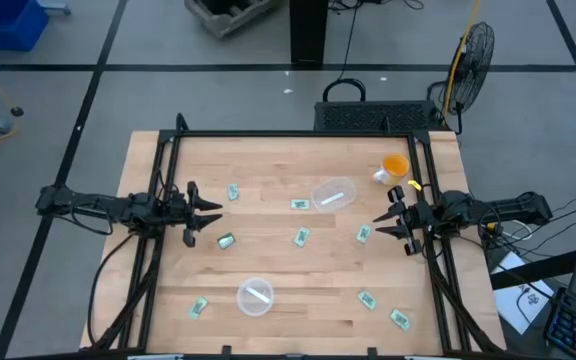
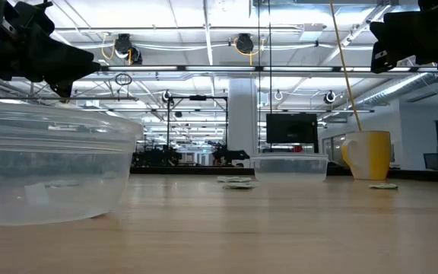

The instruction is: Pick and place Stevia / Truvia into bins

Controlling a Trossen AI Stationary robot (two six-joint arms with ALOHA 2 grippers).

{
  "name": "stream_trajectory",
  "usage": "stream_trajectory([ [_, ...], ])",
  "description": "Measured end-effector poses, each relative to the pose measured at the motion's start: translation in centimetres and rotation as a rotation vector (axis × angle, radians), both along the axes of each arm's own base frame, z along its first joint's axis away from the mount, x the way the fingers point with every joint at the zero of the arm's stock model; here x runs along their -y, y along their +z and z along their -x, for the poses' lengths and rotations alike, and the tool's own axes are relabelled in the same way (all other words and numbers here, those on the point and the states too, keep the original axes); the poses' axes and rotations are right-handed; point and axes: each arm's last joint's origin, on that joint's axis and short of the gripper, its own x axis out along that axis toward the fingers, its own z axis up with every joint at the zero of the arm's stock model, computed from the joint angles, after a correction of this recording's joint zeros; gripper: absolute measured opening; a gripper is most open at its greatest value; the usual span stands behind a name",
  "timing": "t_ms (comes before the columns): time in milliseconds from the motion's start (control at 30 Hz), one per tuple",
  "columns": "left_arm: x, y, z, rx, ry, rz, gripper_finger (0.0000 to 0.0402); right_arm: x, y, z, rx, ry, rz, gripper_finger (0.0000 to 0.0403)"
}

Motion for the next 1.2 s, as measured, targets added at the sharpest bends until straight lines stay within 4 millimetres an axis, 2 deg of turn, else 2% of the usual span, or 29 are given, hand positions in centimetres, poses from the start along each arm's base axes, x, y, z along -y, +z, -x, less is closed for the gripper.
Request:
stream_trajectory([
  [1000,0.0,-0.01,0.0,0.0,0.0,0.0,0.0134,0.0,0.01,0.0,0.001,0.0,0.0,0.0091],
  [1200,0.0,0.0,0.0,0.0,0.0,0.0,0.0134,0.02,0.87,0.2,0.107,-0.013,0.047,0.0091],
])
